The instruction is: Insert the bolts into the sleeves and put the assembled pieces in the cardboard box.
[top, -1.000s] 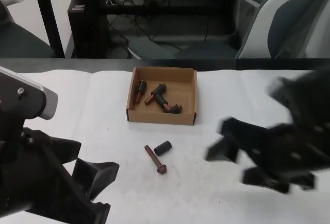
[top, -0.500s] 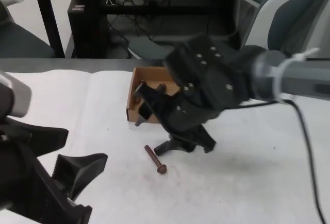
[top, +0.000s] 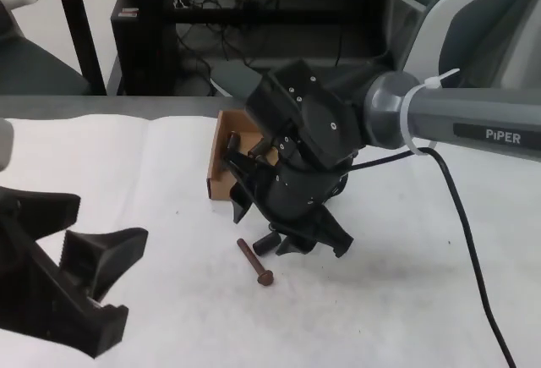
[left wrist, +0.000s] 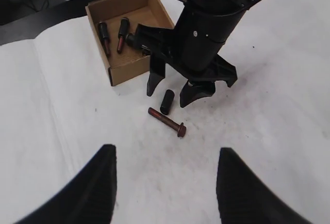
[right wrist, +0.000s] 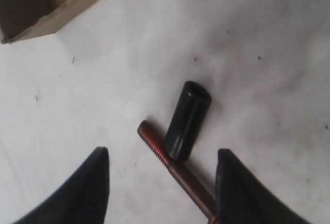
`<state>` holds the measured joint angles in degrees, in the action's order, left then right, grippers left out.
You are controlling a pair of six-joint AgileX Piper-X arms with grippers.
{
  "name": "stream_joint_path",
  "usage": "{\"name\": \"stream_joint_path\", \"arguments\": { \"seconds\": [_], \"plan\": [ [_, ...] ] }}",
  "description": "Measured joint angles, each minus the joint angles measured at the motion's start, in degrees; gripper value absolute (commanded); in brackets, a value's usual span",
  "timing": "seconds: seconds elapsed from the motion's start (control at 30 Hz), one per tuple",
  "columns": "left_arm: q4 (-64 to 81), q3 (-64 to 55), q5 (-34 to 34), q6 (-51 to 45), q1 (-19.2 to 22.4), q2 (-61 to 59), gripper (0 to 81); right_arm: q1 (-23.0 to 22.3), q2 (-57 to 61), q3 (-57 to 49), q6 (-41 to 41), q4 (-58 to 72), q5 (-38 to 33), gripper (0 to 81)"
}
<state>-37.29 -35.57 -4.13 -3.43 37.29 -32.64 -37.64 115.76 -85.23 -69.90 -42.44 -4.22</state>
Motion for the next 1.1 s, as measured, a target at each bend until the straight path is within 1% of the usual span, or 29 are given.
{"name": "stream_joint_path", "arguments": {
  "seconds": [0.2,0.43,0.8,0.87,0.93,1.0,1.1],
  "plan": [
    [0.15,0.00,0.00,0.00,-1.22,0.00,57.5,0.00,0.00,0.00,0.00,-0.54,0.72,59.6],
    [3.54,0.00,0.53,0.00,-1.25,0.00,57.5,0.00,0.88,0.00,0.00,-0.54,2.15,59.6],
    [3.88,0.00,0.84,0.00,-1.25,0.00,57.5,0.00,3.34,-0.14,0.00,-0.54,2.49,59.6],
    [3.88,0.00,0.92,0.00,-1.25,0.00,57.5,-0.12,3.37,-0.19,0.00,-0.54,2.81,57.3],
    [3.88,0.00,0.92,0.00,-1.25,0.00,57.5,-0.12,3.62,-0.46,0.00,-0.54,3.05,52.5],
    [3.88,0.00,0.92,0.00,-1.25,0.00,57.5,-0.12,3.66,-0.50,0.00,-0.54,3.25,44.0],
    [3.88,0.00,0.92,0.00,-1.25,0.00,57.5,-0.12,3.92,-0.50,0.00,-0.54,3.51,35.7]
  ]
}}
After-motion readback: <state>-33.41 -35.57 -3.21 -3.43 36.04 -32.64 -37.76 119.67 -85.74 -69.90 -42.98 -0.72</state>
